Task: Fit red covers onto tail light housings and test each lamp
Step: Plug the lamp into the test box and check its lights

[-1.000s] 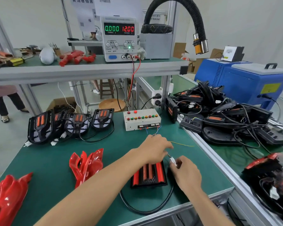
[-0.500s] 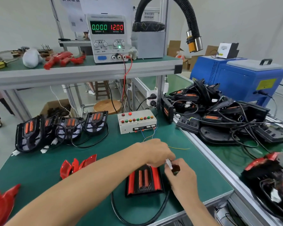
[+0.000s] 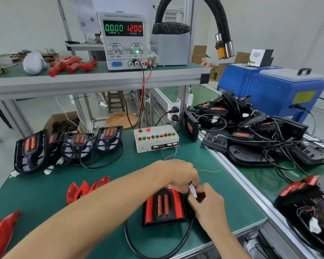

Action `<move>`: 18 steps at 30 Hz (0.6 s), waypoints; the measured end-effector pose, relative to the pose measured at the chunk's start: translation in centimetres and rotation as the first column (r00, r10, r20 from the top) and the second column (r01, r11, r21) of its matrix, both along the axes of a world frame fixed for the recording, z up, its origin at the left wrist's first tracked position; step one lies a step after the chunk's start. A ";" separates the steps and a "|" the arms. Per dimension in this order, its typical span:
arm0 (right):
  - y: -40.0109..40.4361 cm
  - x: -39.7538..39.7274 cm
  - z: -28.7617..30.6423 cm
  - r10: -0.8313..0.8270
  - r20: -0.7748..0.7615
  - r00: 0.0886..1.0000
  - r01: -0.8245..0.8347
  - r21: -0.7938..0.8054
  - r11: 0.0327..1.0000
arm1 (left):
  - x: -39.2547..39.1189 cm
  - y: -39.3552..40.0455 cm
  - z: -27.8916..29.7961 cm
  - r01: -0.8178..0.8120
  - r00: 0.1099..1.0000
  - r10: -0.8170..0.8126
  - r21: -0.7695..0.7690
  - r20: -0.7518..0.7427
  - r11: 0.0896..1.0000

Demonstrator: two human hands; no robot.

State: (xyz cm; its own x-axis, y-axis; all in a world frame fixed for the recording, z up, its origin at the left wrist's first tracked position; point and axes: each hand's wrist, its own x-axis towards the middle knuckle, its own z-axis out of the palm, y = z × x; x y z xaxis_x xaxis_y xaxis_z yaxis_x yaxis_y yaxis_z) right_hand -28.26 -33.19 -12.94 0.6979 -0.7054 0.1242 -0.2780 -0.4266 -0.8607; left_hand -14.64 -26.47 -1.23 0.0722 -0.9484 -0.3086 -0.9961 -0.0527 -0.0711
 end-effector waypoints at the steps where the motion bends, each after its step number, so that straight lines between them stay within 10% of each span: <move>1: 0.0 0.0 0.1 0.002 0.001 1.000 -0.002 0.005 1.000 | 0.0 0.0 0.0 0.005 1.000 -0.005 -0.003 -0.011 1.000; 18: -0.7 -0.1 0.6 0.067 -0.050 0.997 -0.065 0.033 0.997 | 0.3 0.6 -0.1 -0.067 0.978 0.061 -0.026 -0.198 0.997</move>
